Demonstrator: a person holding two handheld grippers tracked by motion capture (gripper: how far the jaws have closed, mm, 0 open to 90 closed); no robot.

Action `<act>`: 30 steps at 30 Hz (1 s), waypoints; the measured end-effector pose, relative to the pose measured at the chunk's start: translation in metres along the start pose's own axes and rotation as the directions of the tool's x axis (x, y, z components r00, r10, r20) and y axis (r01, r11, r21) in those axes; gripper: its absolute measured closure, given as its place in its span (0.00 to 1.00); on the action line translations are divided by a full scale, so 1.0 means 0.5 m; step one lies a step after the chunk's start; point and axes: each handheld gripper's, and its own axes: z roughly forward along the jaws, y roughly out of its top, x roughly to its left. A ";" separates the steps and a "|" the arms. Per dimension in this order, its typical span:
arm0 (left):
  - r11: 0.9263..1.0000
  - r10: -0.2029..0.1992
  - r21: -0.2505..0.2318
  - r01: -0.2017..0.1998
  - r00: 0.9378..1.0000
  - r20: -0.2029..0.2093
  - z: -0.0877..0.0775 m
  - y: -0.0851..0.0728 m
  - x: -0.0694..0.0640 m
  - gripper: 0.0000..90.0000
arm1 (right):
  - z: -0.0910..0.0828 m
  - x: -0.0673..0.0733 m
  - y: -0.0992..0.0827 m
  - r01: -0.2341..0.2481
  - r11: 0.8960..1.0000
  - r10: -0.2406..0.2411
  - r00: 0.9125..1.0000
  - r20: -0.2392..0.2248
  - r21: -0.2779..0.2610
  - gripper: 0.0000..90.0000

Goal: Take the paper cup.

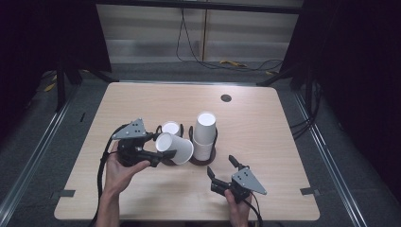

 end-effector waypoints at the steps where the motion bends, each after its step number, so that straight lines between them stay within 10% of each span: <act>1: 1.000 0.003 -0.004 -0.003 1.000 0.002 0.002 -0.002 -0.001 0.36 | 0.000 0.000 0.000 -0.003 1.000 0.003 1.000 -0.013 0.001 0.15; 14: 1.000 -0.021 -0.016 0.021 0.999 0.039 0.029 -0.044 -0.003 0.36 | -0.005 0.003 0.005 -0.013 1.000 0.015 0.987 -0.159 0.016 0.15; 30: 1.000 -0.012 0.019 0.010 0.994 0.105 0.067 -0.087 -0.004 0.36 | -0.007 0.013 0.019 -0.008 0.999 0.026 0.936 -0.350 0.054 0.14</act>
